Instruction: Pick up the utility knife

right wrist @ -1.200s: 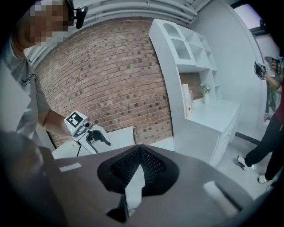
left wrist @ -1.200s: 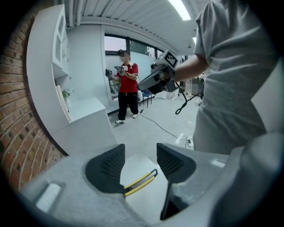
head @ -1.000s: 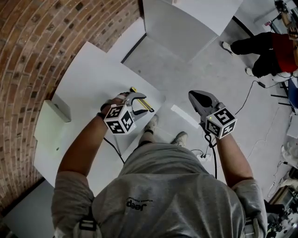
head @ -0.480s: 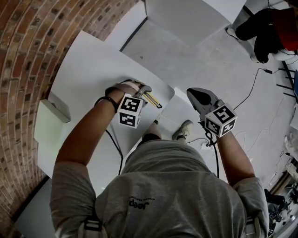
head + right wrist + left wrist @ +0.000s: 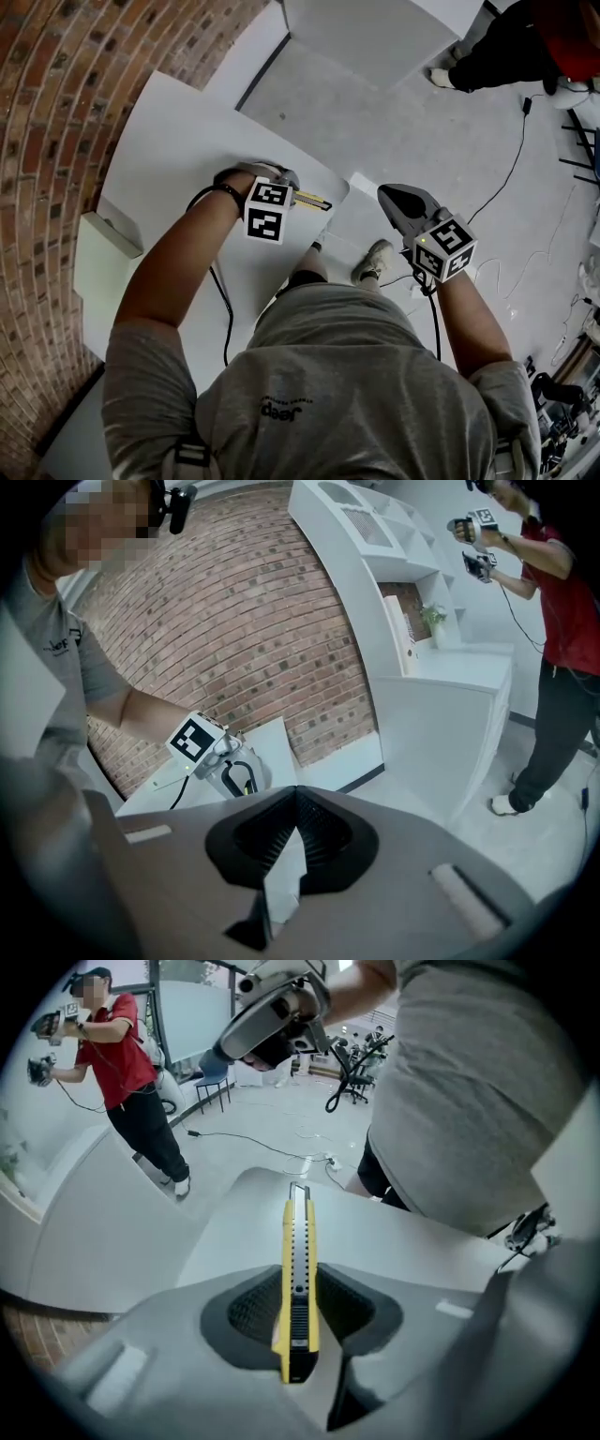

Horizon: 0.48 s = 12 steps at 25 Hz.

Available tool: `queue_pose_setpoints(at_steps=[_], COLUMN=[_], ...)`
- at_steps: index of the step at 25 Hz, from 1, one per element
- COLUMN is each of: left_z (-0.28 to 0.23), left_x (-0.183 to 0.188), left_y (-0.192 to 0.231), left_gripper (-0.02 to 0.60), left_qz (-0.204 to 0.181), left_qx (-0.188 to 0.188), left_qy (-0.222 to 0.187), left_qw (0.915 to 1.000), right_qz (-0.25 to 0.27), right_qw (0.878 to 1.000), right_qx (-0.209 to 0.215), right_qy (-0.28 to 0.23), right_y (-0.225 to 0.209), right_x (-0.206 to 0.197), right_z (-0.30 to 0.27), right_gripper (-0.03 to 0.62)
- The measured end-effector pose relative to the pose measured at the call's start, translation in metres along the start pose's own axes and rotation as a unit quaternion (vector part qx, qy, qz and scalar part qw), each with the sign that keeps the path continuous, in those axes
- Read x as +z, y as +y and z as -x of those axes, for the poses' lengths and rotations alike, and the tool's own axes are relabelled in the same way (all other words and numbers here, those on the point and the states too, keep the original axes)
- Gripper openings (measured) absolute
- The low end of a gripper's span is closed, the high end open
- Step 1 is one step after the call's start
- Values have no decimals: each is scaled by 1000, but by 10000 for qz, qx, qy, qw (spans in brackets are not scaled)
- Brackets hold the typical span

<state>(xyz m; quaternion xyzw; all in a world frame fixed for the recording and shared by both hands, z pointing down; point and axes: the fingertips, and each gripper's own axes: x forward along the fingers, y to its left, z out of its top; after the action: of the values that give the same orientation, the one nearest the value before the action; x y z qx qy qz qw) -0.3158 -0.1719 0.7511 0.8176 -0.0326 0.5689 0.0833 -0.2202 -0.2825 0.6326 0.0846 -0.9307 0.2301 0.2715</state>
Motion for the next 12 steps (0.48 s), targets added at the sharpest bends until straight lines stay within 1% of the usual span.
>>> queue_pose_setpoints(at_steps=[3, 7, 12], left_z=[3, 10, 27], left_x=[-1, 4, 35], left_y=[-3, -6, -2], left_gripper=[115, 115, 115], left_qz=[193, 358, 498], left_qx=[37, 140, 293], left_qy=[-64, -160, -436], left_qw=[9998, 9991, 9974], right_qz=[-8, 1, -34], right_qw=[9999, 9995, 9985], right_qx=[-61, -208, -406], right_qy=[-112, -242, -361], right_y=[-4, -14, -23], right_x=[6, 12, 11], right_z=[12, 34, 66], right_gripper=[9, 9, 9])
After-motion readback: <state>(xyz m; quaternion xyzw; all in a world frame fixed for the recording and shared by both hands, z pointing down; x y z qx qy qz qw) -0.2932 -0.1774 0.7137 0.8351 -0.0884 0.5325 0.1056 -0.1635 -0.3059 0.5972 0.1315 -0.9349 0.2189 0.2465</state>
